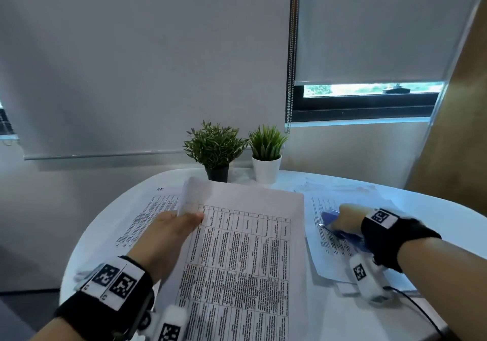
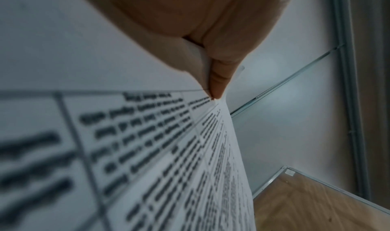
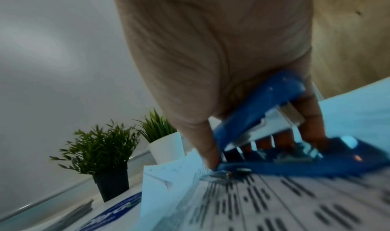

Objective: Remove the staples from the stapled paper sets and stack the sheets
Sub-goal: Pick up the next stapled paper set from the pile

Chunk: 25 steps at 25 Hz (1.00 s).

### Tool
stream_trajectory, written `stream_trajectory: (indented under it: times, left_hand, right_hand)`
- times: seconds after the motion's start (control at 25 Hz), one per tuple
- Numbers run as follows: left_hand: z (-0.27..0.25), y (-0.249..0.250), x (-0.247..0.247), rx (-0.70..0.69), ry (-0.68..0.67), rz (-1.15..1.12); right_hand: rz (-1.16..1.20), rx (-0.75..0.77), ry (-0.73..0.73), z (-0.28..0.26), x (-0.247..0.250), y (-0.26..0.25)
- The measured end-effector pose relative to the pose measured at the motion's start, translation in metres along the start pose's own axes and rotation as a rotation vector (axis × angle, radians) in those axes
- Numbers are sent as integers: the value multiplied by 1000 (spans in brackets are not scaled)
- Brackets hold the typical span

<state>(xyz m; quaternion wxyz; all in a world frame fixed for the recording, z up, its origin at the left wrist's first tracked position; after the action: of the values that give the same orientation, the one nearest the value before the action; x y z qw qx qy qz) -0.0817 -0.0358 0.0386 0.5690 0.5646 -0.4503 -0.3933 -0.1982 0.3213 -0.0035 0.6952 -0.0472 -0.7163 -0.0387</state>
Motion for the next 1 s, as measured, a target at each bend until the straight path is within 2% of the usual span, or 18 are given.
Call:
stream_trajectory:
  times: [0.12,0.16,0.24,0.32,0.4,0.48,0.6,0.72,0.84,1.0]
  left_hand:
    - [1,1,2,6,29,-46]
    - [2,1,1,6,33,-60]
    - [3,1,-1,17,34,-86]
    - [6,0,-1,34,59,-100]
    - [7,1,-4,38,75,-118]
    - [7,1,-10,52,77,-149]
    - [7,-1,-15,51,92,-176]
    - [1,3,-23,44,63,-184]
    - [-3,9,-29,9,31,-198]
    - [-4,14,-33,-23,1,-236]
  right_hand:
    - [98,-68,66,10,0,8]
    - [268,-130,148,12,9,11]
    - [806,-265,361,8,38,15]
    - [1240,-326,594,-3,76,10]
    - [1573,-259,702,-17,111,-14]
    - [1819,-110,776,-38,143,-46]
    - [2025,165,791,-77,166,-101]
    - [2108,354,706,-102,162,-150]
    - [2098,422,669,-112,150,-177]
    - [2084,450,718,-118,145,-188]
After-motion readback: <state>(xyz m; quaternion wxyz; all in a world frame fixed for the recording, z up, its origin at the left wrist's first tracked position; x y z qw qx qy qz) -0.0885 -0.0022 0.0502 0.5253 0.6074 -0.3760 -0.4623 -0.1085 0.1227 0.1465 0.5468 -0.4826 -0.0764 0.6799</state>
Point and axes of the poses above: each hand's wrist, its own z-axis towards the middle knuckle, its own x-axis out of the back of the hand, y = z × x, the point moved 9 cm from there along z, towards the middle knuckle, and after that the axes turned 12 degrees about y, right-handed, at the moved point
